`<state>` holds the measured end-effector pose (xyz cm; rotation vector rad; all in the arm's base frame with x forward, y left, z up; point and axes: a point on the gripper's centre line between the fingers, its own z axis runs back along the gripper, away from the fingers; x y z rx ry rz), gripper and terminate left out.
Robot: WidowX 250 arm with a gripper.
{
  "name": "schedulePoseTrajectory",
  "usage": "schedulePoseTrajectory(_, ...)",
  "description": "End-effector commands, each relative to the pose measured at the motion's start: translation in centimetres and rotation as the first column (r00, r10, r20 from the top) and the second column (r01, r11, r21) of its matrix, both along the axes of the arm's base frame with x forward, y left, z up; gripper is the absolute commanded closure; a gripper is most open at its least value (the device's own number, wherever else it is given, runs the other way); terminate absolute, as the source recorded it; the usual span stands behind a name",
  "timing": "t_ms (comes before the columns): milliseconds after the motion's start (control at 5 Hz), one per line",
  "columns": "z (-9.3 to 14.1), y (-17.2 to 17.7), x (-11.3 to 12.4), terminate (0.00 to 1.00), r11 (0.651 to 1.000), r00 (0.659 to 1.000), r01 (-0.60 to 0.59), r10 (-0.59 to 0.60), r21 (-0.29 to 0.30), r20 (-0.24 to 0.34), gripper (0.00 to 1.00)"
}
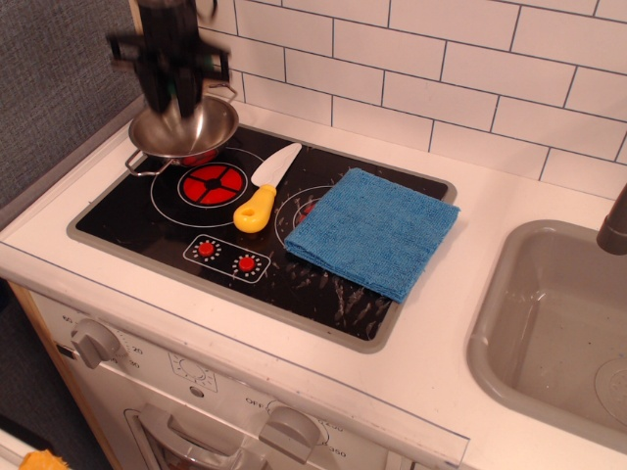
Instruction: Pick up the broccoli from the pan and place it in front of it.
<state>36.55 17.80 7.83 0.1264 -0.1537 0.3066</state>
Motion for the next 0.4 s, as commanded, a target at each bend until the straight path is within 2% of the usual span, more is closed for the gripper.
schedulePoseTrajectory(0,5.9,-1.4,-3.8,0.00,0.999,0.993,0.029,-0.033,0.040,0.114,1.00)
schedulePoseTrajectory(200,3.7,-3.2,-6.6,0.00,0.998,0.996,0.064,-0.064,-0.006,0.060,1.00)
